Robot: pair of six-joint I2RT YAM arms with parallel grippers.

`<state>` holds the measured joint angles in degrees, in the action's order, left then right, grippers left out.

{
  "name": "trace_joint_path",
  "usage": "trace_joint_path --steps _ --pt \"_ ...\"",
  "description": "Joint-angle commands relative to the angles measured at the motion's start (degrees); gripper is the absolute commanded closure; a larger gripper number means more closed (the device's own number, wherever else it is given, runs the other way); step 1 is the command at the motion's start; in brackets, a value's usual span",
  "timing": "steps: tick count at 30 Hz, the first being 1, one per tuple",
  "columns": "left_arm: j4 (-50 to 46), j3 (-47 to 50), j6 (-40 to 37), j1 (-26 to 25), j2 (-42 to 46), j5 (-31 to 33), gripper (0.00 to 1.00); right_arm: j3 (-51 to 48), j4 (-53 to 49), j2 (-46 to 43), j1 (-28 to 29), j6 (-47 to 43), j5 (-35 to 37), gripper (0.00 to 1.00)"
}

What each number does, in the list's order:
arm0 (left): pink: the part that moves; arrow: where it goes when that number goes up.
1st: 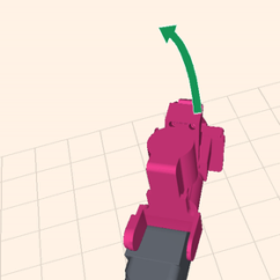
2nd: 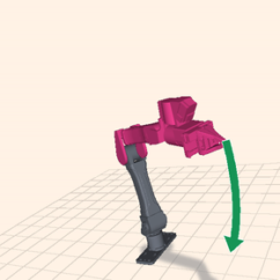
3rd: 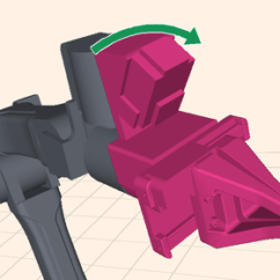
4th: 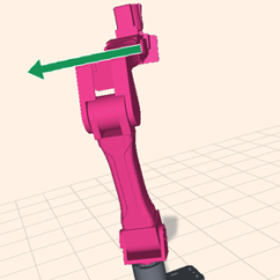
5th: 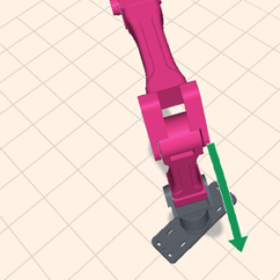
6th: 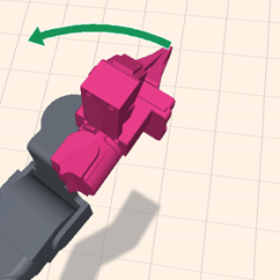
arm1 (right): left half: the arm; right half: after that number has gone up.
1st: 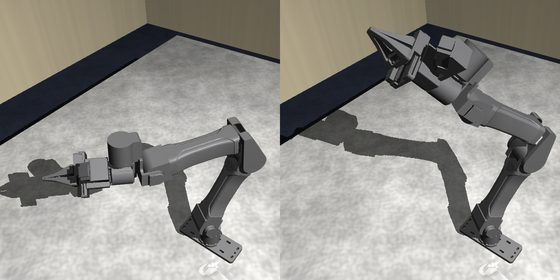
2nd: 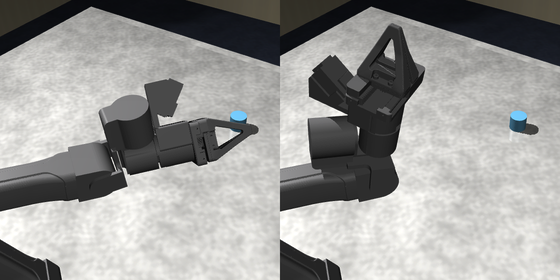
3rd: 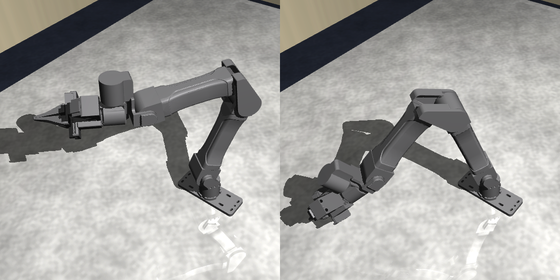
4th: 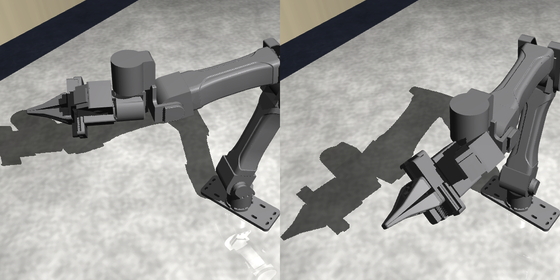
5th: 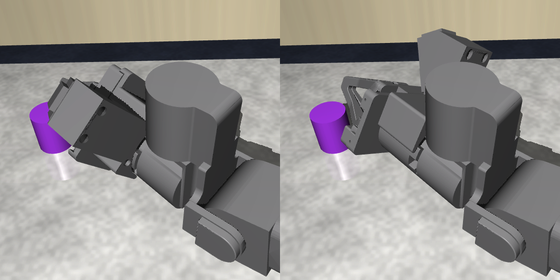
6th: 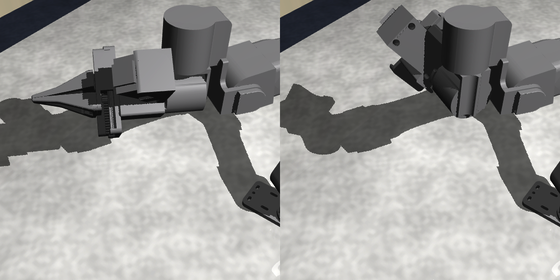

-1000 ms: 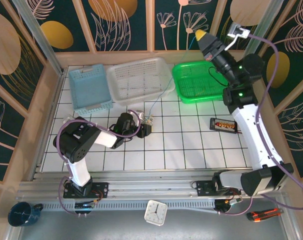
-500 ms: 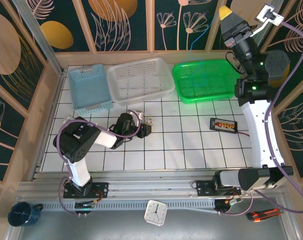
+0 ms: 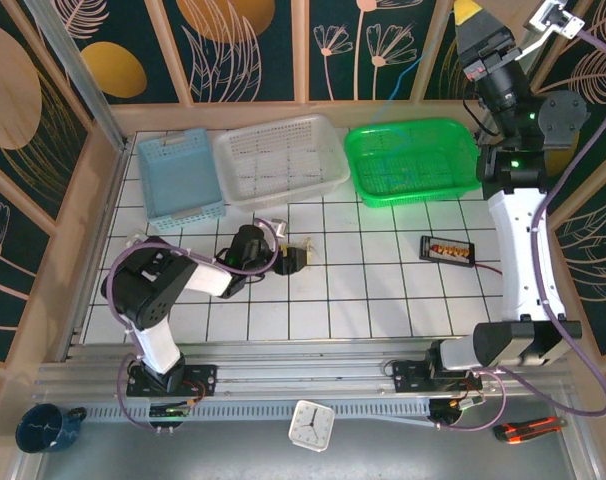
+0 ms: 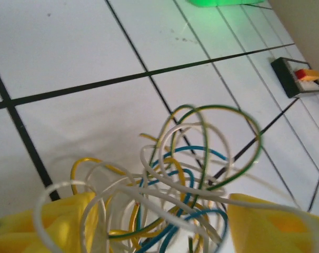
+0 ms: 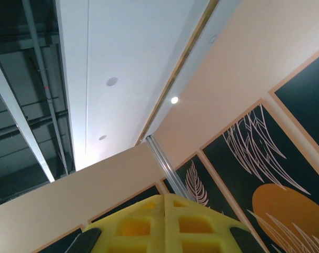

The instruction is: Untangle the cables

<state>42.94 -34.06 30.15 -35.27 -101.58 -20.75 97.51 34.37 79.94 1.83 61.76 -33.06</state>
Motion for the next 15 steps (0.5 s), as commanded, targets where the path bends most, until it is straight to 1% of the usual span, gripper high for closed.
trace_joint_path --steps 1,4,5,6,15 --pt "-0.5 -0.4 1.9 -0.2 5.0 -1.5 0.24 -0.6 3.7 1.5 0.5 1.4 -1.1 1.0" --pt "-1.7 -0.5 2.6 -0.3 8.3 0.0 0.13 0.5 3.8 3.9 1.9 1.4 -1.3 1.0" --pt "-2.1 -0.6 2.8 -0.3 9.3 0.5 0.04 1.5 3.6 5.0 2.6 1.0 -1.5 1.0" --pt "-2.8 -0.7 2.8 -0.3 10.5 1.0 0.01 2.6 3.1 6.3 3.1 0.8 -1.8 1.0" --pt "-9.4 -0.8 4.3 -0.2 18.3 9.4 0.01 13.5 -2.1 16.8 8.3 -2.7 -2.6 1.0"
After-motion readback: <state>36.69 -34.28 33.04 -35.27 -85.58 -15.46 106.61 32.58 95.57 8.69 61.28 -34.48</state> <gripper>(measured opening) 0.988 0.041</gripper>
